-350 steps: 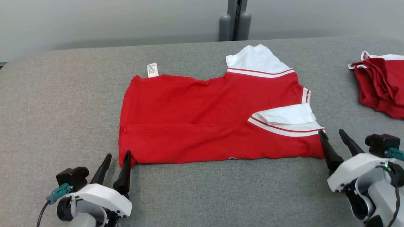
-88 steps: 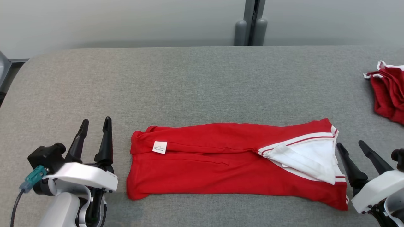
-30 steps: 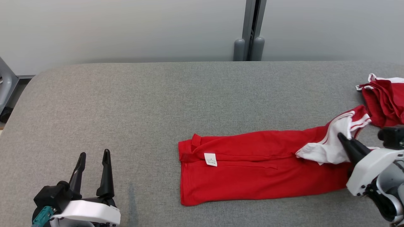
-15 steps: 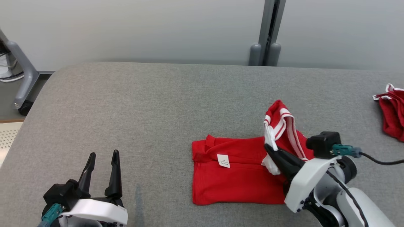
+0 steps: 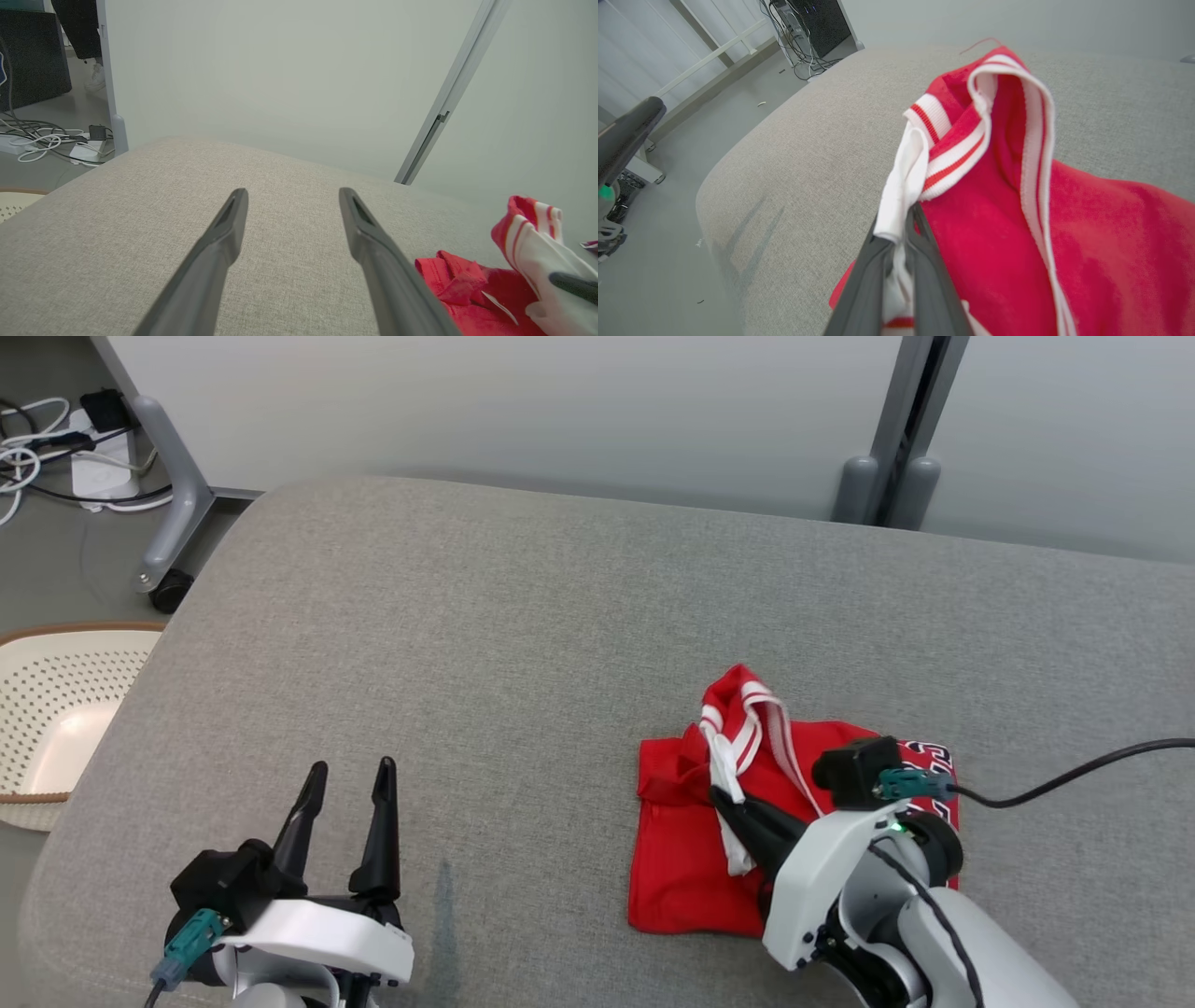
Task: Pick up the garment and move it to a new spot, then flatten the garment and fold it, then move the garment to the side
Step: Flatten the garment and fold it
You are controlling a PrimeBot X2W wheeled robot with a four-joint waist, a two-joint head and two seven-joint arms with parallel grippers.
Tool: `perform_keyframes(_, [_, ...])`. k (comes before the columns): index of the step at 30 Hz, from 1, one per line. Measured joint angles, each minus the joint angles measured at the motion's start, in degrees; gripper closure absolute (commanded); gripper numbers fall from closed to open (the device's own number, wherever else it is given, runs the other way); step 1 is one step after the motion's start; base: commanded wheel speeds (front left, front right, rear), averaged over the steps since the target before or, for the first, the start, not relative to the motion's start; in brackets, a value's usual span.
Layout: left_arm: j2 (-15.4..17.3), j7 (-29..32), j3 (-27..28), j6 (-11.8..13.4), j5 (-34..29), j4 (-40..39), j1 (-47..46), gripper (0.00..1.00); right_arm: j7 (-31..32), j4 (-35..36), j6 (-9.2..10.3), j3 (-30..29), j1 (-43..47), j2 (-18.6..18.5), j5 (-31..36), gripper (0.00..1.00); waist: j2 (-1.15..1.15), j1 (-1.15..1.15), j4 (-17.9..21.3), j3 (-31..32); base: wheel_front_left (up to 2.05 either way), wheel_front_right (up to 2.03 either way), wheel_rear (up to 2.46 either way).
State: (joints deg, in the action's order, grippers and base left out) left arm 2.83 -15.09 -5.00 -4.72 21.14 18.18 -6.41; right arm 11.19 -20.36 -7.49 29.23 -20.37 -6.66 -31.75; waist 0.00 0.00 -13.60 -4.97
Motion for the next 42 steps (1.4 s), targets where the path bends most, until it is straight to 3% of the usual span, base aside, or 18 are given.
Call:
perform_keyframes(1, [0.0,0.0,-0.3,0.0,0.1,0.1,-0.1,0.00,-0.2,-1.1,0.00,0.6,-0.3,0.3,0.0,1.00,0.00,0.00,-0.3,-0.1,0.00,0.00,0.00])
perform_keyframes(2, [0.0,0.0,-0.6,0.0,0.2,0.4,-0.1,0.00,-0.8,-1.9,0.00,1.1,-0.4,0.5,-0.1,0.76,0.00,0.00,-0.4,-0.2,0.00,0.00,0.00])
perform_keyframes(3, [0.0,0.0,-0.9,0.0,0.2,0.6,-0.1,0.00,-1.4,-2.6,0.00,1.5,-0.5,0.7,-0.1,0.33,0.00,0.00,-0.6,-0.3,0.00,0.00,0.00])
perform_keyframes(4, [0.0,0.0,-1.0,0.1,0.2,0.8,-0.1,0.00,-2.0,-3.0,0.00,2.1,-0.9,0.7,-0.2,0.00,0.00,0.00,-0.5,-0.3,0.00,0.00,0.00])
perform_keyframes(12, [0.0,0.0,-0.1,0.0,0.0,1.4,-0.3,0.00,-10.6,-1.2,0.00,2.4,-2.8,-1.9,0.2,0.00,0.00,0.00,2.1,0.7,0.00,0.00,0.00])
perform_keyframes(23, [0.0,0.0,3.3,-1.1,-1.7,0.4,0.3,0.00,-19.8,5.7,0.00,-10.9,2.9,-6.5,3.1,0.00,0.00,0.00,7.4,1.6,0.00,0.00,0.00])
perform_keyframes(31, [0.0,0.0,5.0,-1.4,-2.6,-0.7,1.3,0.00,-22.9,9.9,0.00,-19.1,10.3,-5.5,4.7,0.00,0.00,0.00,10.8,1.8,0.00,0.00,0.00])
perform_keyframes(42, [0.0,0.0,6.0,-1.8,-4.3,-2.3,2.8,0.00,-24.7,14.2,0.00,-23.8,18.2,-2.5,8.4,0.00,0.00,0.00,13.2,2.5,0.00,0.00,0.00])
